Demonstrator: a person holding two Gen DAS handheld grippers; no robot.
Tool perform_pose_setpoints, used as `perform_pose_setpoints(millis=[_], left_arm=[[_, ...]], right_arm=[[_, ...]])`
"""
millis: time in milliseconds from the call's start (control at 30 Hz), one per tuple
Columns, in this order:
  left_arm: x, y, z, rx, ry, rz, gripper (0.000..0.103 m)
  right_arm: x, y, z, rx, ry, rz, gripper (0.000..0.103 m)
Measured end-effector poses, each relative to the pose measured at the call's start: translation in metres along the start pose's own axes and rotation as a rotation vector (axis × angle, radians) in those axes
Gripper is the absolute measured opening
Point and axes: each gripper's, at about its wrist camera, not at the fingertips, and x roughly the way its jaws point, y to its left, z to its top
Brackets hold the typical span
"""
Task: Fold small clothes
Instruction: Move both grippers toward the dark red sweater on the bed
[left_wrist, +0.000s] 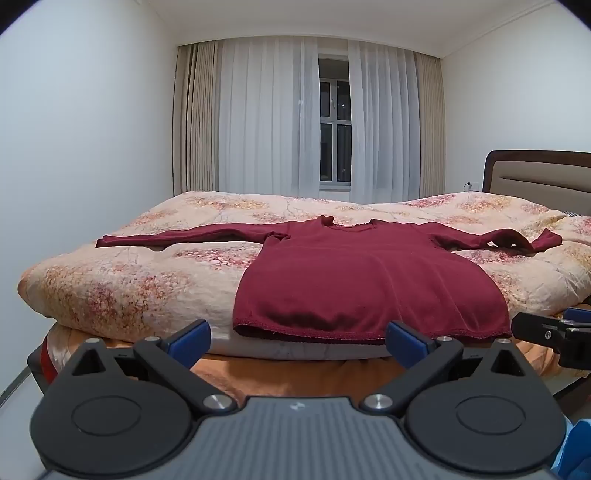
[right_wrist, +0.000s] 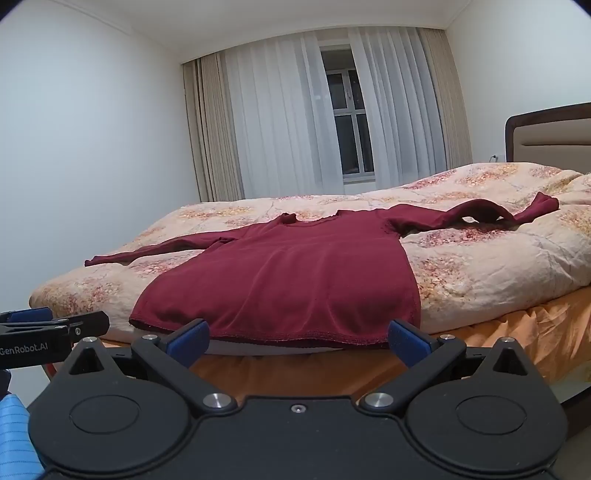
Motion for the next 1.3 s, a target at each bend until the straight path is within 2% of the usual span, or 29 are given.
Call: perform_pose_setpoints(millis=[367,800,1300], left_arm=[[0.007,0.009,0.002,-0.008,0.013,-0.007,0.103],[0.029,0.002,-0.003,0.023,0.06,-0.005,0.103],[0.065,0.003,-0.009,0.034,0.151,-0.023,0.103]], right_arm=[[0.003,-0.003,-0.002,-0.011,0.01,-0.009,0.103],[0.02,0.002,-0.004,-0.017,0.046,-0.02,0.103],[0.043,-0.001,-0.005,0.004,0.111,-0.014,0.103]])
